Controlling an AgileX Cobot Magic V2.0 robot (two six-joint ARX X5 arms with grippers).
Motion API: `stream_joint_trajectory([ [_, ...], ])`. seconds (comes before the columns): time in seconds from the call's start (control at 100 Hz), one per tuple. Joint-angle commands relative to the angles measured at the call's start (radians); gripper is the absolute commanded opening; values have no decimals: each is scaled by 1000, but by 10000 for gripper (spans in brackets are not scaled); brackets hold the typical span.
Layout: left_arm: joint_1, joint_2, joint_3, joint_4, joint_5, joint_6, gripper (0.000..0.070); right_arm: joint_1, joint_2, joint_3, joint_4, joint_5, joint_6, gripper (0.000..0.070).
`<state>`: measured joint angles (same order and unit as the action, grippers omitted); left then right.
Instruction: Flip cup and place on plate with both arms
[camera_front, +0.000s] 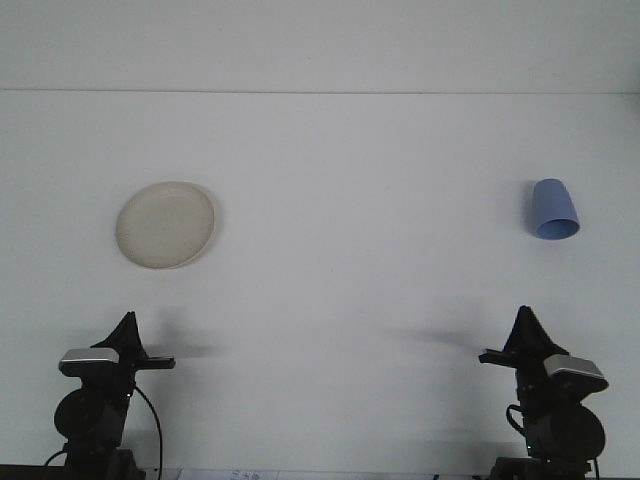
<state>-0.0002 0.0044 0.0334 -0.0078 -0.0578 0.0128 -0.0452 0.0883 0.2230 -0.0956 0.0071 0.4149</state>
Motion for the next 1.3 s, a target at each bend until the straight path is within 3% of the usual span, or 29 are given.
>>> stream_joint_trajectory([
  [0.0, 1, -1, -19, 10, -5, 1, 15, 0, 74, 92, -8, 40, -85, 379],
  [0.05, 1, -1, -19, 10, -5, 1, 15, 0, 148, 159, -29, 58, -151, 453],
  [0.22, 1, -1, -19, 10, -5, 1, 15, -3, 435, 363, -123, 137, -342, 474],
  [0.33, 1, -1, -19, 10, -5, 1, 15, -31, 629, 457, -137, 185, -399, 499],
  [0.43, 1, -1, -19, 10, -5, 1, 15, -95, 790, 513, -118, 185, -423, 498],
  [0.64, 1, -1, -19, 10, -5, 1, 15, -265, 1052, 527, -9, 91, -425, 496],
  [0.94, 1, -1, -19, 10, -5, 1, 15, -424, 1326, 527, 298, -114, -517, 494],
  [1.12, 1, -1, -19, 10, -5, 1, 15, -460, 1484, 539, 499, -192, -517, 485],
  [1.29, 1, -1, -19, 10, -5, 1, 15, -473, 1627, 602, 604, -222, -517, 462],
])
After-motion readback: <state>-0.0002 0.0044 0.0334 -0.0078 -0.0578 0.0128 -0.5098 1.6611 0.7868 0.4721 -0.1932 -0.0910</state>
